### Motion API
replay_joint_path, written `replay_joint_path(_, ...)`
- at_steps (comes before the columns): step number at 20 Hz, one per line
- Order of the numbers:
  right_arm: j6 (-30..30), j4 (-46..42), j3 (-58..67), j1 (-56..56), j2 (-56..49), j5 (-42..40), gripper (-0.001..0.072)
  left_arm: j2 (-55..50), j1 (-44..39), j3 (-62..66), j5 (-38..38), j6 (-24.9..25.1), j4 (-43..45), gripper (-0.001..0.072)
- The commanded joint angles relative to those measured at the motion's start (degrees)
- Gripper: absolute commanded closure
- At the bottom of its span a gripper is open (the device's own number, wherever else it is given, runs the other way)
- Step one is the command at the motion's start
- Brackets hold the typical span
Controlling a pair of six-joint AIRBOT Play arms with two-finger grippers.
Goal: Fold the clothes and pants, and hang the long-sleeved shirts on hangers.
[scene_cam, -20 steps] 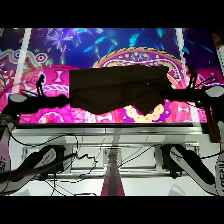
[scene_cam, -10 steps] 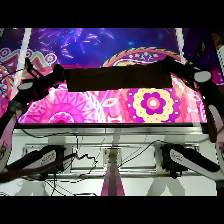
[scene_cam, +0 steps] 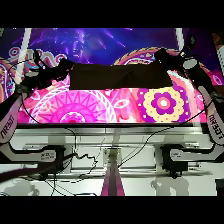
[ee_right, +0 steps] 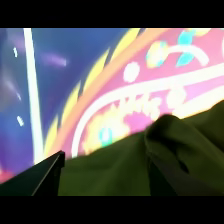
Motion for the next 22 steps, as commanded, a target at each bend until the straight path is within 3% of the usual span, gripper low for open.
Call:
replay_joint_path(1,0.1,-9.5,2.1,-1.1,-0.7,12.7,0.0168,-0.6,5.4,0.6,-9.6,-1.3,14.0,0.0006)
replay_joint_path(3,-0.1,-10.0,2.5,-0.7,-0.7,15.4,0.0164,-0.9,7.3,0.6,-11.5,-5.1,17.9,0.0006)
replay_joint_path(6,0.0,-10.0,2.7,1.6,-1.4,15.6,0.0090,-3.8,6.2,0.7,-14.2,-5.1,18.3,0.0005)
replay_joint_path(10,0.0,-10.0,4.6,6.3,-2.6,15.6,0.0096,-8.0,1.6,2.0,-14.2,-4.9,17.7,0.0007)
replay_joint_path(11,0.1,-10.0,5.6,7.6,-3.2,15.4,0.0127,-8.5,0.1,2.8,-13.7,-4.9,17.4,0.0013)
replay_joint_path(12,0.4,-10.1,6.7,8.9,-4.0,15.4,0.0236,-8.9,-1.7,3.7,-12.7,-4.5,16.9,0.0068)
replay_joint_path(13,1.4,-10.1,8.2,10.4,-5.2,15.4,0.0331,-9.2,-3.6,4.8,-11.3,-3.8,16.6,0.0215)
replay_joint_path(15,4.9,-10.3,11.5,13.5,-7.9,16.1,0.0451,-9.1,-6.6,7.3,-9.7,-3.3,16.6,0.0702)
replay_joint_path(17,6.1,-10.4,14.2,16.5,-10.2,16.0,0.0700,-8.1,-7.4,10.8,-11.8,-3.2,17.3,0.0698)
replay_joint_path(22,10.2,-10.3,16.2,23.4,-13.8,16.3,0.0702,3.7,-4.4,15.1,-24.1,-3.7,24.0,0.0698)
